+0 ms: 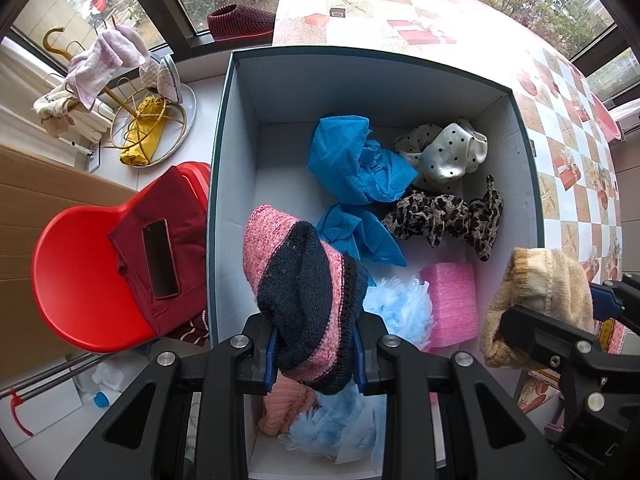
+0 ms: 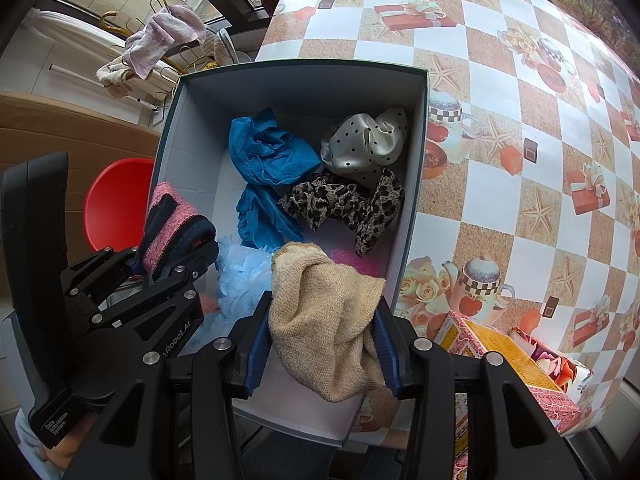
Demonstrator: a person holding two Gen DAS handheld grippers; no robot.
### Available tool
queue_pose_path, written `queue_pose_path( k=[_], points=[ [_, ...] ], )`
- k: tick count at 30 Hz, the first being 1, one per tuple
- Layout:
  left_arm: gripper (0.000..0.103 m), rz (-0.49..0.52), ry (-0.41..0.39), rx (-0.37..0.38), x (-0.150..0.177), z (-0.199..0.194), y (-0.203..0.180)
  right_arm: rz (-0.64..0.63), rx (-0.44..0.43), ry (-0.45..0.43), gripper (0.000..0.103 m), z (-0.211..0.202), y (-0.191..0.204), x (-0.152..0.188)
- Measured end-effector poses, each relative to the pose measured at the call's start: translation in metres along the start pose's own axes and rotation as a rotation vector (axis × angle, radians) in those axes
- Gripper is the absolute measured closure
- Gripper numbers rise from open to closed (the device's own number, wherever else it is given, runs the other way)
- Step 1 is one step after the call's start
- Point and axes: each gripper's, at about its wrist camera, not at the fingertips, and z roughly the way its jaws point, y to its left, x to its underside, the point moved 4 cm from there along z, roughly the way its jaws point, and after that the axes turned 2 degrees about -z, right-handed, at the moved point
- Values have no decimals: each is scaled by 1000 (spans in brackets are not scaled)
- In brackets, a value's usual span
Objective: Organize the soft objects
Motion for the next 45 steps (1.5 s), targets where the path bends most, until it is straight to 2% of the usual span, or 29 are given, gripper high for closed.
queue_pose_path(
  k=[13,15,17,18,19,21,23,27,30,31,32,35,36,39,45],
  points=[
    [70,-3,1,3,1,3,3,6,-3,-1,55,1,0,-1],
    [64,-4,-16,7,2,2,4,10,-10,-2,55,1,-1,-3],
    [46,-4,-31,14,2,-1,4,13,-20,-1,55,0,-1,-4],
    [40,-2,-39,12,3,-2,5,14,-25,2,53,0,-2,-4],
    [32,2,-47,4,2,-3,5,13,-26,3,45,0,-1,-4],
    [30,12,-36,-15,3,-4,6,14,-9,-6,36,-4,-3,-4],
    [28,13,-7,-31,4,-3,7,5,7,-23,20,-9,-3,-3],
    [24,16,-6,-30,8,-9,5,-15,20,-52,17,-21,1,-2],
    [24,29,-55,-60,10,-23,3,-28,21,-85,17,-35,3,2],
    [24,31,-67,-65,12,-28,0,-30,20,-98,14,-41,3,3],
    [23,27,-80,-51,13,-34,0,-32,18,-109,0,-46,3,5],
    [23,13,-62,115,16,-44,1,-38,12,-148,0,-62,4,10],
    [23,5,-64,133,16,-48,3,-41,7,-154,0,-67,4,12],
    [23,6,-95,86,21,-59,5,-47,6,-159,0,-76,5,17],
    [23,-16,-88,48,33,-71,5,-65,22,-153,0,-81,8,32]
  ],
)
